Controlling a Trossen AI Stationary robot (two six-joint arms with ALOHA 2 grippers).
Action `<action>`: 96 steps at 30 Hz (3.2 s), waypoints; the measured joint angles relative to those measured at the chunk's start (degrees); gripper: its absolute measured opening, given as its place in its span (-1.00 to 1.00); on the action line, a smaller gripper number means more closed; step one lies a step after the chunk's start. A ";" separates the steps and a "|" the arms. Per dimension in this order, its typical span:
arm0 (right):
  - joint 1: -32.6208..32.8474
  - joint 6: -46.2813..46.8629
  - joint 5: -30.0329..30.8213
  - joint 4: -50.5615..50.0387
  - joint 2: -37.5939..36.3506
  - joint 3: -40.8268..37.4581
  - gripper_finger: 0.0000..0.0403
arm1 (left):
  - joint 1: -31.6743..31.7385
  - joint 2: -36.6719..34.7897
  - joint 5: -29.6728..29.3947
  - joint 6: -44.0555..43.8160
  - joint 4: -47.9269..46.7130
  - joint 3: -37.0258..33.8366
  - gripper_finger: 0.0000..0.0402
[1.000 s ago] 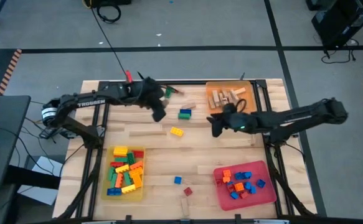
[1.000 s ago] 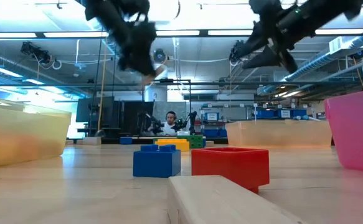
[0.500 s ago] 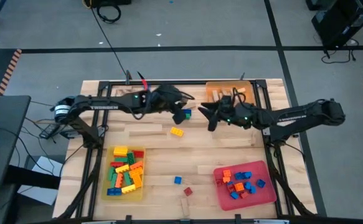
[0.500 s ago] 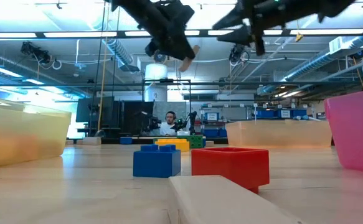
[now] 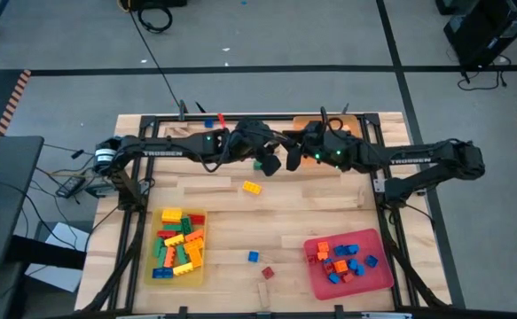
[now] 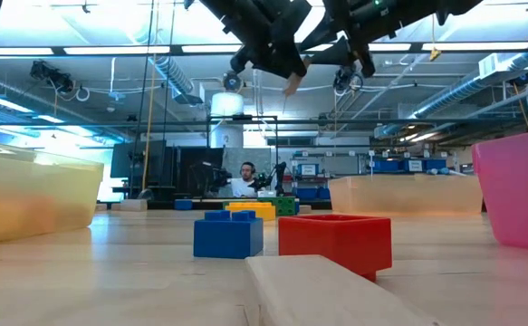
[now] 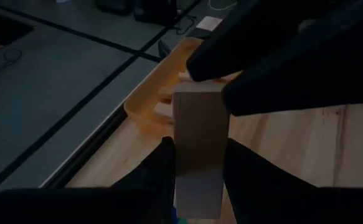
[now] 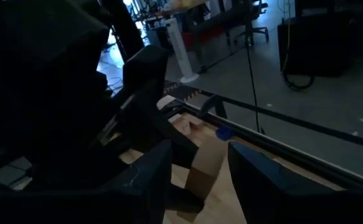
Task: Sort blocks by size
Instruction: Put the brown block into the orange bin
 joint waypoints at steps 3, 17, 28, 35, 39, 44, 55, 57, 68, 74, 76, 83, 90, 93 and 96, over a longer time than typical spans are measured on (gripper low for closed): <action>-0.71 -0.05 -2.66 -0.13 0.02 0.00 -0.16 | 0.00 0.00 0.12 0.07 -0.02 0.02 -0.42; -4.55 0.86 -11.80 -2.34 0.09 0.11 -0.61 | 0.01 0.00 1.09 -0.04 0.53 -0.05 -0.41; -4.50 3.04 -14.51 -2.71 0.09 0.11 -0.40 | -0.03 0.00 2.22 1.27 0.55 -0.07 -0.41; -4.36 4.73 -16.16 -4.73 0.26 0.00 -0.26 | -0.20 -0.07 2.82 2.68 2.17 0.00 -0.41; -4.35 4.31 -15.57 -5.12 0.22 0.04 -0.19 | -0.26 -0.04 3.66 3.50 2.42 0.00 -0.41; -4.33 2.99 -14.99 -2.86 0.24 0.02 -0.18 | -0.33 -0.07 4.70 3.40 3.35 0.02 -0.41; -4.33 -1.09 -14.18 -2.61 0.31 0.00 -0.49 | -0.36 -0.07 4.43 -1.34 2.83 0.02 -0.41; -4.34 -1.42 -14.19 -2.65 0.22 0.00 -0.51 | -0.35 -0.07 4.41 -1.37 2.65 0.02 -0.36; -5.73 -3.21 -14.07 -3.63 -2.65 -0.07 -0.61 | -0.35 -0.11 4.40 -1.42 0.38 0.13 0.07; -8.81 -1.30 -10.65 -12.35 -4.76 0.00 -0.61 | -0.27 -0.11 4.26 0.49 -0.02 0.11 0.09; -10.13 0.30 -10.47 -14.72 -5.25 0.00 -0.61 | -0.26 -0.11 4.23 1.31 0.37 0.11 0.09; -16.23 4.02 -9.75 -25.62 -5.09 0.00 -0.61 | -0.26 -0.11 4.15 1.42 0.23 0.06 0.09; -24.78 5.37 -9.99 -37.21 -4.53 0.00 -0.61 | -0.42 -0.11 5.60 1.24 -0.87 0.06 0.09; -28.46 6.02 -11.67 -42.73 -3.18 0.00 -0.61 | -0.50 -0.09 6.09 -0.08 -0.89 0.06 0.09; -31.42 5.55 -13.04 -46.80 -0.70 0.00 -0.61 | -0.62 -0.09 6.29 -0.71 -1.12 0.04 0.09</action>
